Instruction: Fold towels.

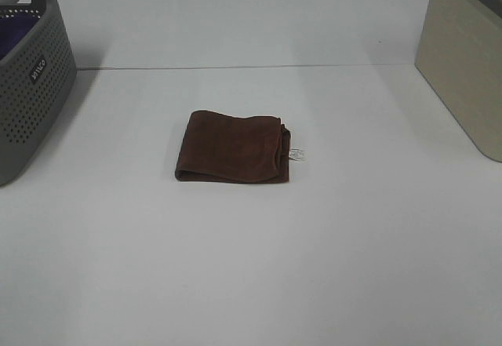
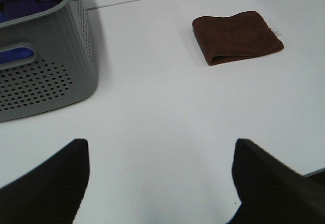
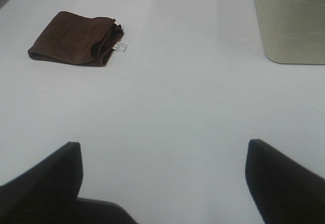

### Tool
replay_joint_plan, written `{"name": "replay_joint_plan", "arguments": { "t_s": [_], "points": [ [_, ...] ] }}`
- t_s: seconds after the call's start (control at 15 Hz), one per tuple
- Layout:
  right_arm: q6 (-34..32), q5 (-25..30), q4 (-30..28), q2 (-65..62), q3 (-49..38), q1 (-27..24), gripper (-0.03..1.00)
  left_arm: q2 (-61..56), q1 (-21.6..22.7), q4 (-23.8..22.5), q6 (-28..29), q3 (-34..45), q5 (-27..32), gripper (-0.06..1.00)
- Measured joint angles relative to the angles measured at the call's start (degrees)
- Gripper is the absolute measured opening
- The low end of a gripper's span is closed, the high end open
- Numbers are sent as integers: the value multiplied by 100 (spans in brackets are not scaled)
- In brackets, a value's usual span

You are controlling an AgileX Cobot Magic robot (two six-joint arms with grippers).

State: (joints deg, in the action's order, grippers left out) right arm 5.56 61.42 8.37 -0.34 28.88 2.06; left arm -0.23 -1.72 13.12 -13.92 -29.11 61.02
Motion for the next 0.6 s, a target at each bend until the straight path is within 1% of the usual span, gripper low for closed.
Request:
{"name": "replay_joint_plan", "arguments": {
  "t_s": [0.6],
  "points": [
    [0,0,0,0,0,0,82,0,0,0,0,0,0,74]
  ]
}}
